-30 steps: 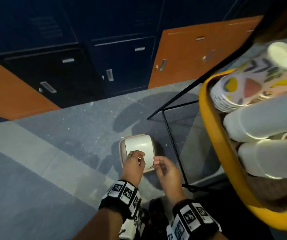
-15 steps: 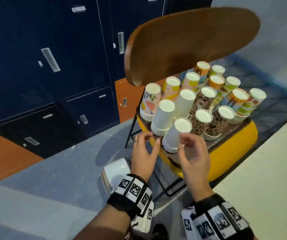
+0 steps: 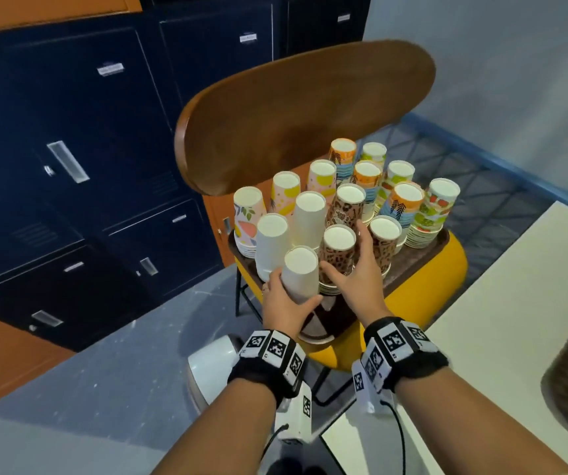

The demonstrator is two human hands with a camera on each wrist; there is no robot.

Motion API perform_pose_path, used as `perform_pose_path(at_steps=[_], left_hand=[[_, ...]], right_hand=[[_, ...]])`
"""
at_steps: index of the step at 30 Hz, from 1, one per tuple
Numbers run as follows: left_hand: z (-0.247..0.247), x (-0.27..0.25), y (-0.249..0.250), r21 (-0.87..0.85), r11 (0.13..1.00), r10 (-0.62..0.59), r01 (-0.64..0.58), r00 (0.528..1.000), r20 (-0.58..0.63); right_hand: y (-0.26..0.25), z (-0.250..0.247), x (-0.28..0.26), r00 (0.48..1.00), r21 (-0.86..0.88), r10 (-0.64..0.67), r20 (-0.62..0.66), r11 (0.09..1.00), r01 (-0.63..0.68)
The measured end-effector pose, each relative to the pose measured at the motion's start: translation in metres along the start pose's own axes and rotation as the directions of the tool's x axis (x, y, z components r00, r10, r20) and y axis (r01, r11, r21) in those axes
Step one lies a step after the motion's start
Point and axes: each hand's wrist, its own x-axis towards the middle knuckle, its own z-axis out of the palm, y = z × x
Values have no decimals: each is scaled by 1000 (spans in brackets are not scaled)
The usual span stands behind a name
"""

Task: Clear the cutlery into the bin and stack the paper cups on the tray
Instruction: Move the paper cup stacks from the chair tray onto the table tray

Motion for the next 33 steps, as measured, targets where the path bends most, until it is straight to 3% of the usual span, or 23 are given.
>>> perform_pose_path(at_steps=[6,12,19,25,33], left_hand=[[3,4,4,50,998,-28,27,999,28],[-2,5,4,69,997,30,-35,997,71],[0,6,6,101,993,56,-64,995,77],[-6,-3,21,58,987,145,-152,983,113],[10,-27,40,-18,948,312,-318,914,261]], right_hand=[[18,6,-7,997,-96,59,-50,993,-64],[30,8,-23,983,-48,178,-51,983,-180],[30,4,-23,979,-61,197,-52,978,-200],[17,-12,-36,965,14,184,-185,983,-185],[7,-68,-75,904,67,253,-344,967,-245]])
